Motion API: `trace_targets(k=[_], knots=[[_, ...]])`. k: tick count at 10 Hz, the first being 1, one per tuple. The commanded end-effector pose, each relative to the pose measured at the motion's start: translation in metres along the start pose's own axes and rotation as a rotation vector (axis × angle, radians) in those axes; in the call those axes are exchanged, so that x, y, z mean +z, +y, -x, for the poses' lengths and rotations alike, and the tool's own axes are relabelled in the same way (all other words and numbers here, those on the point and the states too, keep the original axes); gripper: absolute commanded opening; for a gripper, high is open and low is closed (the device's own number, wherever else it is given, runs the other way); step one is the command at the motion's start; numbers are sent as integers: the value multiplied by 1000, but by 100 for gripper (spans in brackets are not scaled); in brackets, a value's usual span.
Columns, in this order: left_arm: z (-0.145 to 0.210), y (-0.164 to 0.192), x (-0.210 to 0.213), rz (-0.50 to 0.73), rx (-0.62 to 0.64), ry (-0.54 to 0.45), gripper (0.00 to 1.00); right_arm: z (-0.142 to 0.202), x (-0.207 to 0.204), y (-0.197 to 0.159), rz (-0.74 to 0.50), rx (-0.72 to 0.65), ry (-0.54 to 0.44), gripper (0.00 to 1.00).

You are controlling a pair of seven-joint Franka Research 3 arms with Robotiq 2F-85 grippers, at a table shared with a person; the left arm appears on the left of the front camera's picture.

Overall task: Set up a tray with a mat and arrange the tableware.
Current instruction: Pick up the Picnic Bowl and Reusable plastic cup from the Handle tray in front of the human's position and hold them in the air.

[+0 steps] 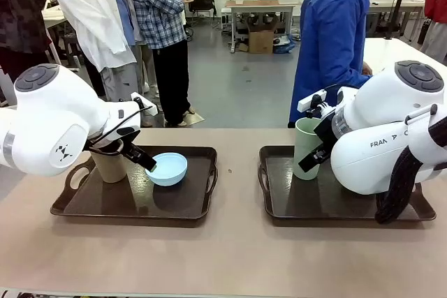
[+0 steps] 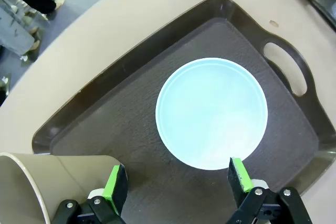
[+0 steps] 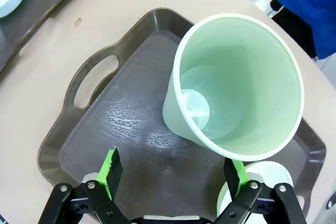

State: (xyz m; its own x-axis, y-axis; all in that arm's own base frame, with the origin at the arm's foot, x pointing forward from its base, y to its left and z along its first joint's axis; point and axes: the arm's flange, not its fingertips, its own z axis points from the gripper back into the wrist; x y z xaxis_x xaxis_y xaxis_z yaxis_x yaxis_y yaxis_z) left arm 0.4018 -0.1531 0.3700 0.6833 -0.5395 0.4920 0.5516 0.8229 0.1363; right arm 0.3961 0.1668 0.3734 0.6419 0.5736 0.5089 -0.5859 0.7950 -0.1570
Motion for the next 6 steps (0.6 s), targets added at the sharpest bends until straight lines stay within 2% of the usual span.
trace_targets(k=[1,6], knots=[[0,0,0,0,1,1,100,0,0,0,0,0,0,100],[0,0,0,0,1,1,100,0,0,0,0,0,0,100]])
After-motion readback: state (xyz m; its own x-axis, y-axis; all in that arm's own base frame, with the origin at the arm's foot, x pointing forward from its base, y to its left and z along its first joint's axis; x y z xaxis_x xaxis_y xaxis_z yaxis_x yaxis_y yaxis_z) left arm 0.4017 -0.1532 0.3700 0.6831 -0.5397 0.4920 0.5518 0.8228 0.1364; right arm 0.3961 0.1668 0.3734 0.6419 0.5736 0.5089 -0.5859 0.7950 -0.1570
